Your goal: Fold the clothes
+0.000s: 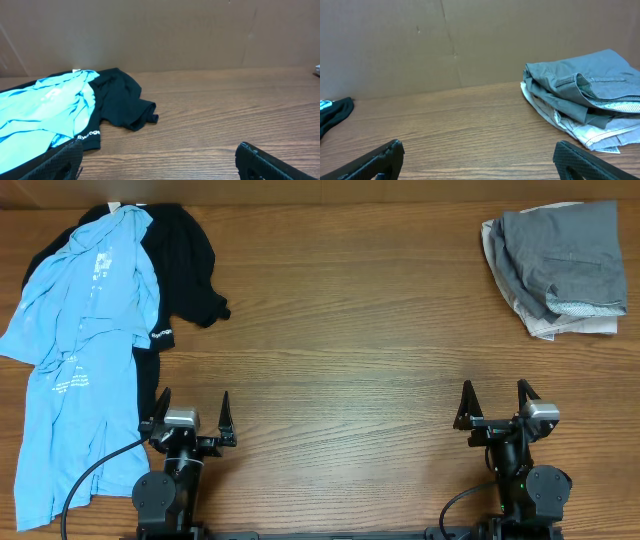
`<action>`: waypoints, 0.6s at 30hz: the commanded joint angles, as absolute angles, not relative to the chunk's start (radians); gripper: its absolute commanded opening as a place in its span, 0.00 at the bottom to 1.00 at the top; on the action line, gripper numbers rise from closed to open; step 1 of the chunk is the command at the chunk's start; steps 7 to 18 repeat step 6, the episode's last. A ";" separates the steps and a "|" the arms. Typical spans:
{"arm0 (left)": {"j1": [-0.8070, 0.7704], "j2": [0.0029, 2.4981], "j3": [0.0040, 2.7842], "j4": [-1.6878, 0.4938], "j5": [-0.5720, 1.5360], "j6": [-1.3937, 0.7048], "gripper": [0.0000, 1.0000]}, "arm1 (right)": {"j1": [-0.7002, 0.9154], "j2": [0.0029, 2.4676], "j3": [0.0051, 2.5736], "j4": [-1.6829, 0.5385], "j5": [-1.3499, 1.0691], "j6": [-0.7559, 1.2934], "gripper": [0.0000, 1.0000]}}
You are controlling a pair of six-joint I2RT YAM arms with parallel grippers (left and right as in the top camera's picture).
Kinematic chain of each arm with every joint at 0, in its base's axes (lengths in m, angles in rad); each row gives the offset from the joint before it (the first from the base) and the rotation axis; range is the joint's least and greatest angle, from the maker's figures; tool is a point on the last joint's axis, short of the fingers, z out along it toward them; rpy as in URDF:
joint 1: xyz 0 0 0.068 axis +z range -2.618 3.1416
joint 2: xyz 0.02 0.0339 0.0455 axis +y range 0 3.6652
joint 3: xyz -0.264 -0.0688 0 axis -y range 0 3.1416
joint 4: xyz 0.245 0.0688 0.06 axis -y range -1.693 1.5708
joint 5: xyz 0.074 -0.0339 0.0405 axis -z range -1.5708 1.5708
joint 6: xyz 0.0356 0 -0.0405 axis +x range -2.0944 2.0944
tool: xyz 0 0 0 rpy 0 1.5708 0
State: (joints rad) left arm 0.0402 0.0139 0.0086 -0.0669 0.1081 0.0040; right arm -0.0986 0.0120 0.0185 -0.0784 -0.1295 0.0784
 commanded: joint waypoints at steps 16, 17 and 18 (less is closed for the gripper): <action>0.046 0.004 0.005 -0.070 0.097 0.023 1.00 | -0.102 0.003 0.008 -0.073 -0.123 0.083 1.00; 0.046 0.004 0.005 -0.070 0.097 0.023 1.00 | -0.102 0.003 0.008 -0.073 -0.123 0.083 1.00; 0.046 0.004 0.005 -0.070 0.097 0.023 1.00 | -0.102 0.003 0.008 -0.073 -0.123 0.083 1.00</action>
